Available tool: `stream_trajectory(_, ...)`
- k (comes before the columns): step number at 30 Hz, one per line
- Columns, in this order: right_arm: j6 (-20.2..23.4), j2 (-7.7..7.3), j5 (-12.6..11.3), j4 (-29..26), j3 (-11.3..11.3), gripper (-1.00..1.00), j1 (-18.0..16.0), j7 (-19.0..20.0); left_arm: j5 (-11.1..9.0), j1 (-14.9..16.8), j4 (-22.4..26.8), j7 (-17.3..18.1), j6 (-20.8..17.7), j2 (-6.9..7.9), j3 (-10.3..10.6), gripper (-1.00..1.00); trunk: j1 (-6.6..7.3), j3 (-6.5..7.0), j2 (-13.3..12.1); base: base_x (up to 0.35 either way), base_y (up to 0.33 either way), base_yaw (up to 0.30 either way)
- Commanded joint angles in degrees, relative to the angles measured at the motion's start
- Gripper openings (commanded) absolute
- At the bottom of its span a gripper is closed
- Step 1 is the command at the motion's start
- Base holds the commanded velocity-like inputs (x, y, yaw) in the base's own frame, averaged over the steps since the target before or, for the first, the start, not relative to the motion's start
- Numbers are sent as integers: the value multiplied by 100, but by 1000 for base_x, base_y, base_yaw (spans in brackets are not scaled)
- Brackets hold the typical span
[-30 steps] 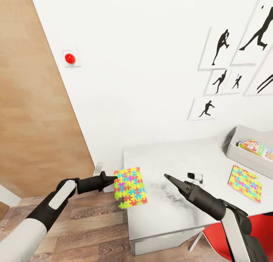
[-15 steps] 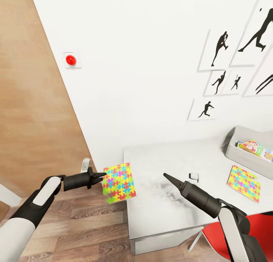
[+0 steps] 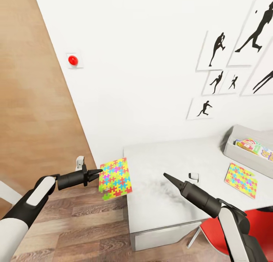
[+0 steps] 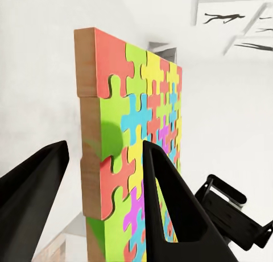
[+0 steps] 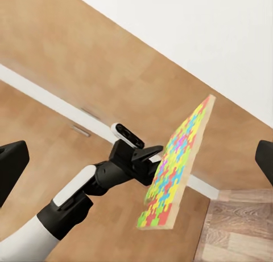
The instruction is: Put all the toys in the child's room - the three board games (two on the bed and one on the table), the two jigsaw puzzles on the table, and the tennis ball on the table - inside the toy box on the table in the child's room.
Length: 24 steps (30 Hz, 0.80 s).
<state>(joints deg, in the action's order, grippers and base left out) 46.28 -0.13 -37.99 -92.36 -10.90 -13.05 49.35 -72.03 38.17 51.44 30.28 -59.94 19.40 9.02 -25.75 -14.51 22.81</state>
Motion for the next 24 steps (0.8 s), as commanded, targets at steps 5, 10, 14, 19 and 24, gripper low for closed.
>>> stream_trajectory(5, 21, 1, -15, -1, -15, 100, -3, 275, 31, 6, 3, 57, 0, 3, 23, -100, -3, -11, 11, -39, 0, 0)
stream_trajectory(10, 40, -3, -1, -1, -7, 100, -2, 266, 31, 6, 13, 57, 0, 3, 18, -100, -3, -11, 11, -169, 0, 0)
stream_trajectory(14, 241, 20, 58, -1, 79, 100, -4, 138, 31, 6, 16, 63, 0, 3, 27, -100, -3, -11, 11, -31, 0, 0)
stream_trajectory(19, 491, 31, 72, -1, 170, 100, -44, -735, 31, 6, 27, 65, -1, 4, 27, -100, -3, -11, 11, -5, 0, 0)
stream_trajectory(24, 559, 7, 71, -1, 362, 100, -79, -1498, 31, 6, 31, 66, 0, 11, 21, -100, -3, -11, 11, 0, 0, 0)
